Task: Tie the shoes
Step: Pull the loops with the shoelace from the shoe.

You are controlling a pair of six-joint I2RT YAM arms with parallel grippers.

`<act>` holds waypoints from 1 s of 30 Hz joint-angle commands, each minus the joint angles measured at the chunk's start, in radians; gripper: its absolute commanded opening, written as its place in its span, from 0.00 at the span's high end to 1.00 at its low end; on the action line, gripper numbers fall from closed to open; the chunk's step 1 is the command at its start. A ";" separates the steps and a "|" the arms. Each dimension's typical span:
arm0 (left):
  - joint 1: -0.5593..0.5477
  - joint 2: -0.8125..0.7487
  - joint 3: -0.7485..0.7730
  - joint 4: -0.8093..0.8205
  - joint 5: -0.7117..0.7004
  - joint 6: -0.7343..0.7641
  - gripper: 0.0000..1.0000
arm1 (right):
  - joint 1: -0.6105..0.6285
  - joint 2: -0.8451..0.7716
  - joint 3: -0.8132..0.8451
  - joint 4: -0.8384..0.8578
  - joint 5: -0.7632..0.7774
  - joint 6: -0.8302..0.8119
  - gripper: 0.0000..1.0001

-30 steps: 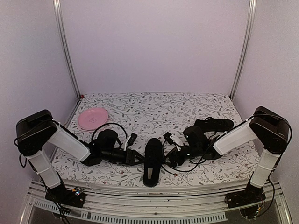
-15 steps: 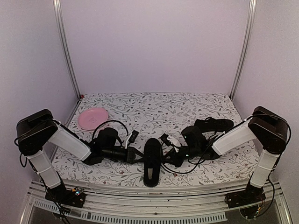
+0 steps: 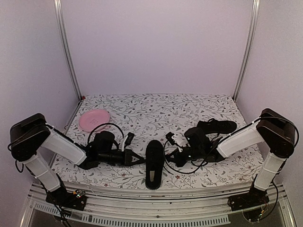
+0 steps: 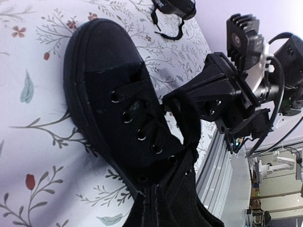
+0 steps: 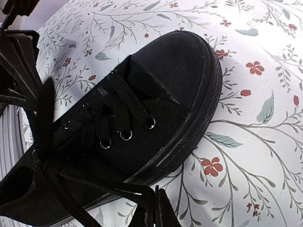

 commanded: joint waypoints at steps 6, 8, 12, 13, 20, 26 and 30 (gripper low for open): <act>0.033 -0.106 -0.079 -0.082 -0.132 -0.029 1.00 | -0.021 -0.022 -0.033 -0.059 0.113 0.068 0.98; 0.040 -0.122 -0.096 -0.093 -0.154 -0.041 1.00 | -0.027 -0.022 -0.039 -0.064 0.131 0.077 0.98; 0.051 -0.139 -0.114 -0.104 -0.164 -0.047 1.00 | -0.036 -0.026 -0.053 -0.062 0.137 0.097 0.98; 0.052 -0.140 -0.115 -0.109 -0.168 -0.048 1.00 | -0.037 -0.027 -0.054 -0.062 0.135 0.099 0.98; 0.056 -0.147 -0.105 -0.118 -0.150 -0.054 1.00 | -0.044 -0.050 -0.057 -0.048 0.081 0.101 0.98; -0.016 -0.232 0.070 -0.466 -0.257 0.018 0.40 | -0.048 -0.216 -0.056 -0.062 0.018 0.112 0.29; -0.096 -0.236 0.184 -0.613 -0.321 -0.009 0.18 | -0.083 -0.313 -0.055 -0.118 0.058 0.138 0.11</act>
